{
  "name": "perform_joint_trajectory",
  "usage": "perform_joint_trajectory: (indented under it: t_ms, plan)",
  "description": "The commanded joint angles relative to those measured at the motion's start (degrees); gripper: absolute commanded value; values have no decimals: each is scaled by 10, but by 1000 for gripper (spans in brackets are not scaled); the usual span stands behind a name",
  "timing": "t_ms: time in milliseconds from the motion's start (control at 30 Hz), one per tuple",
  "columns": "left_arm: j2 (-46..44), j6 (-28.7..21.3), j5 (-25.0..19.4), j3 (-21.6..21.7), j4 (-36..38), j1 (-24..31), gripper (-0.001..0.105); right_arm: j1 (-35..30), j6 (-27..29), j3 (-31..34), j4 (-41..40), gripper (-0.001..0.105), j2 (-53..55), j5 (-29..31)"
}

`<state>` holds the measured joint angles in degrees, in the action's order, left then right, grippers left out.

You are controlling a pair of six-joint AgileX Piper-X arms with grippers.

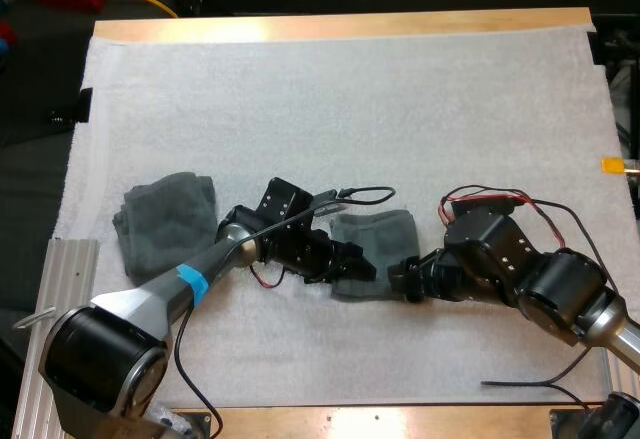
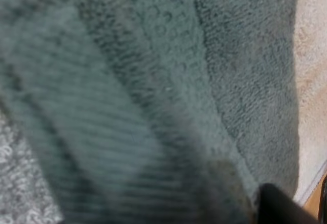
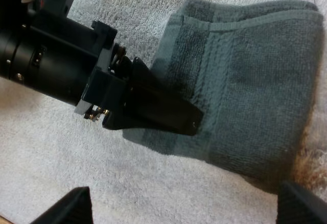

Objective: Pick towel from pile, fold and stack

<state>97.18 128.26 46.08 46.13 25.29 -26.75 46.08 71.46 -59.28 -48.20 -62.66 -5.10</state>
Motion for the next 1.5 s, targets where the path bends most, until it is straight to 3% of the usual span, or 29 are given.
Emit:
perform_joint_trajectory:
  t_ms: [0,67,100,133,433,667,867,1000,1200,1300,1467]
  plan:
    - [1,2,10,3,-7,-4,34,-1,4,1,-5,70,3,1]
    - [1,0,10,3,-6,-4,16,-1,4,1,-5,70,3,1]
    - [0,-8,10,3,-3,-4,1,-1,4,1,-5,70,3,1]
    - [-3,-14,11,3,-2,-4,0,-1,4,1,-5,70,3,1]
    - [-75,-38,19,3,7,6,0,-1,4,1,7,70,3,-3]
    - [-145,-42,27,3,29,54,0,-1,-23,1,79,70,3,-43]
    - [-181,-139,27,44,145,119,0,-1,-34,1,113,70,3,-64]
    - [-184,-238,25,100,260,164,0,-1,-36,1,111,70,3,-70]
    - [-184,-339,-1,167,370,227,0,-1,-36,1,111,70,3,-81]
    - [-184,-373,-26,184,405,252,0,-1,-36,1,112,70,3,-81]
    - [-184,-386,-50,186,420,294,0,-1,-36,1,121,70,3,-81]
